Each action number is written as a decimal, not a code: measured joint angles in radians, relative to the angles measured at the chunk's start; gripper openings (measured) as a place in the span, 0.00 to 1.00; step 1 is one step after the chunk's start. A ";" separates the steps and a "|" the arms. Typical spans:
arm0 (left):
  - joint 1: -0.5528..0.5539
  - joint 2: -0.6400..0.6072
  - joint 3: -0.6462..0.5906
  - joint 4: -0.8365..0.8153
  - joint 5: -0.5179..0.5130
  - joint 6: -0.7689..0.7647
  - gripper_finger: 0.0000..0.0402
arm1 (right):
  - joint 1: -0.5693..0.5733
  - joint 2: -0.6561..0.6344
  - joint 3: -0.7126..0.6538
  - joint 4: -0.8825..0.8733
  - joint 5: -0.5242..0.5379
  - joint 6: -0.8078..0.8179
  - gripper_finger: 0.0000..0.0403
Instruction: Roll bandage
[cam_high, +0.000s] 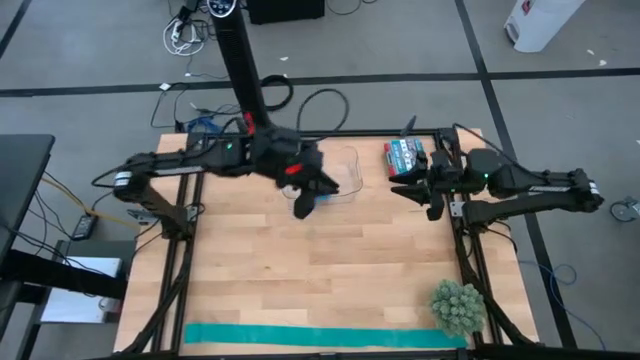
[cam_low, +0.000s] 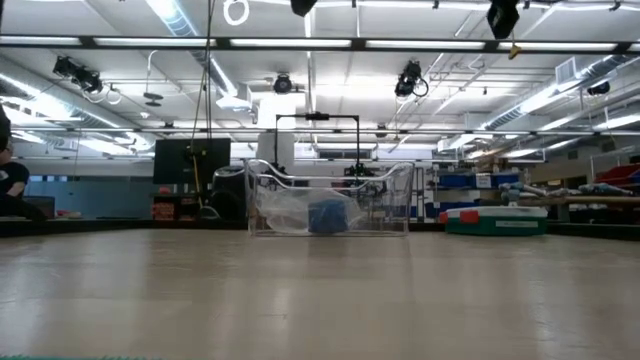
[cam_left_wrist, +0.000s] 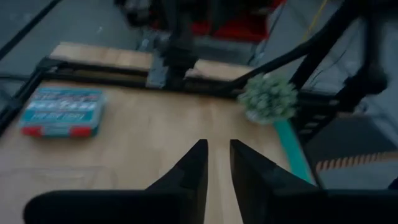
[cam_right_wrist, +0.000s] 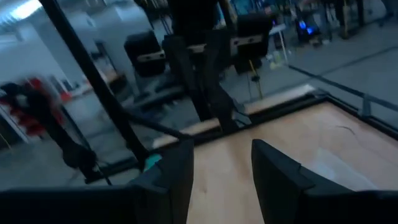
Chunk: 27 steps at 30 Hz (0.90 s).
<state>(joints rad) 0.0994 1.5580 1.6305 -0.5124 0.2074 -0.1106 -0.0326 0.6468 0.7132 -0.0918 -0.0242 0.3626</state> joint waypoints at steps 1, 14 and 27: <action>-0.010 -0.025 -0.048 0.059 0.000 -0.021 0.17 | 0.000 -0.026 -0.039 0.039 -0.004 0.009 0.37; -0.050 -0.314 -0.571 0.408 -0.100 -0.236 0.10 | 0.000 -0.198 -0.345 0.237 0.016 0.169 0.37; -0.049 -0.525 -0.891 0.416 -0.142 -0.317 0.02 | 0.000 -0.208 -0.459 0.194 0.008 0.275 0.06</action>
<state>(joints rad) 0.0502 1.0329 0.7392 -0.0963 0.0658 -0.4278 -0.0330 0.4387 0.2537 0.1018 -0.0162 0.6373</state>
